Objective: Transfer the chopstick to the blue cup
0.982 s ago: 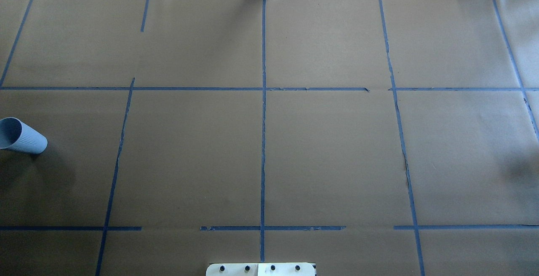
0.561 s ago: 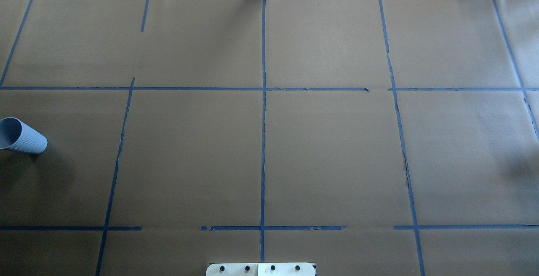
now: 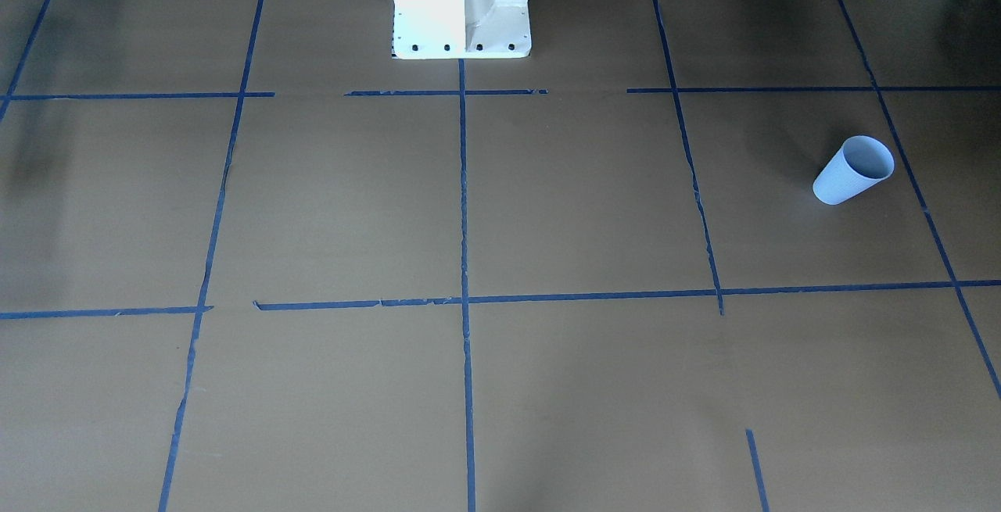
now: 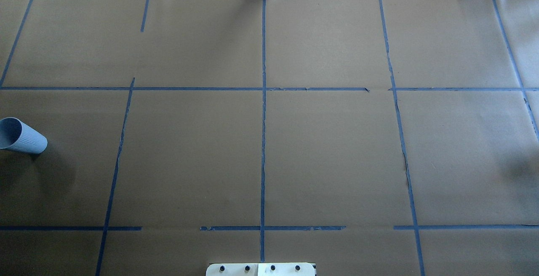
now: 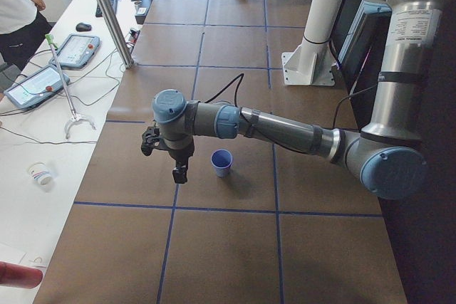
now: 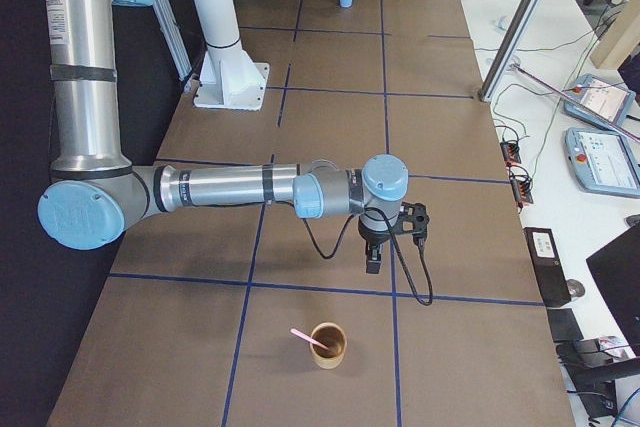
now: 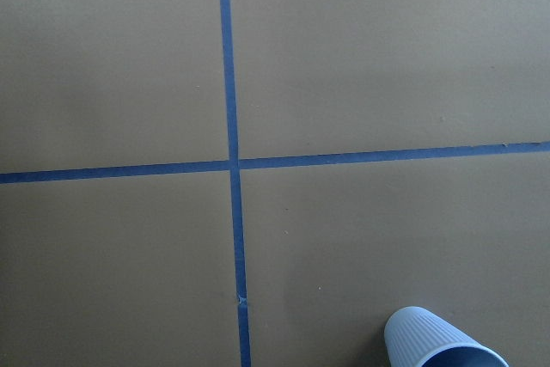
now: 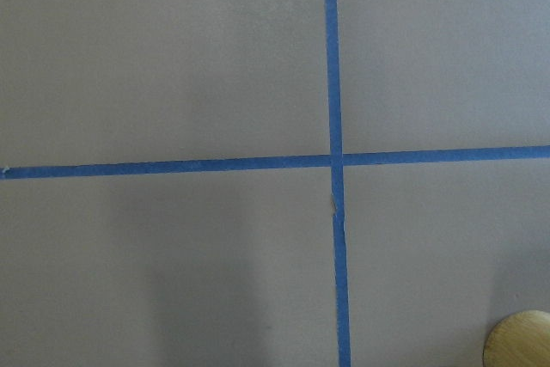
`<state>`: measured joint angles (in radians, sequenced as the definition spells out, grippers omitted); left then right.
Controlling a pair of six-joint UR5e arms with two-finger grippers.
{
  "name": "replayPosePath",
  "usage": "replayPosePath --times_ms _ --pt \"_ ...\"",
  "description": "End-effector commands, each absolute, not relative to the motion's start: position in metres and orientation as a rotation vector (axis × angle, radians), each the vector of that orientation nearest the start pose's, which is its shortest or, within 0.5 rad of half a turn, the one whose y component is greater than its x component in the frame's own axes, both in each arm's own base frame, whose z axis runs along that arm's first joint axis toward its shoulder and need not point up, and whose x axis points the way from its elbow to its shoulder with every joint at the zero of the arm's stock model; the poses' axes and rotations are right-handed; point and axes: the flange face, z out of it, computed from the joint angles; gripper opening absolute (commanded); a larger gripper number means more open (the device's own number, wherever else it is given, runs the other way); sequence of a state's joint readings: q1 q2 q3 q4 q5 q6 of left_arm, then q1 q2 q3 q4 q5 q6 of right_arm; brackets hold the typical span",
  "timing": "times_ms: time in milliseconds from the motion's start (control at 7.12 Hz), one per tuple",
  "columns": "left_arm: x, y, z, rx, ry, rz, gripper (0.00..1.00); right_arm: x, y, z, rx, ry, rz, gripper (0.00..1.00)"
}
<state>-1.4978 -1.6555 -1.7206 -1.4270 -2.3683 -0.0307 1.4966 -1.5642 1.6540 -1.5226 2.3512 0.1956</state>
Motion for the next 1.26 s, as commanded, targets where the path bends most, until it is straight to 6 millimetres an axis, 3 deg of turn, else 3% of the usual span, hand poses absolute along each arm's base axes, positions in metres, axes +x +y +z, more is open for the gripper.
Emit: replayPosePath --times_ms 0,140,421,561,702,842,982,1123 --pt "0.050 -0.519 0.558 -0.008 0.804 0.181 1.00 0.025 -0.505 0.607 0.021 -0.799 0.071 1.00" --pt "0.067 -0.508 0.568 -0.026 0.802 0.148 1.00 0.025 -0.504 0.607 0.021 -0.802 0.069 1.00" --pt "0.091 -0.467 0.605 0.001 0.830 0.080 1.00 0.025 -0.504 0.607 0.025 -0.804 0.061 1.00" --pt "0.098 -0.461 0.608 -0.007 0.838 0.074 1.00 0.024 -0.504 0.606 0.026 -0.804 0.059 1.00" --pt "0.122 -0.449 0.620 -0.050 0.827 0.118 1.00 0.025 -0.504 0.606 0.026 -0.806 0.062 1.00" --pt "0.127 -0.449 0.619 -0.061 0.827 0.104 0.99 0.024 -0.504 0.607 0.022 -0.807 0.062 1.00" --pt "0.138 -0.446 0.619 -0.073 0.826 0.125 0.91 0.025 -0.499 0.612 0.013 -0.806 0.065 1.00" --pt "0.140 -0.445 0.618 -0.083 0.827 0.103 0.49 0.024 -0.499 0.613 0.009 -0.813 0.067 1.00"
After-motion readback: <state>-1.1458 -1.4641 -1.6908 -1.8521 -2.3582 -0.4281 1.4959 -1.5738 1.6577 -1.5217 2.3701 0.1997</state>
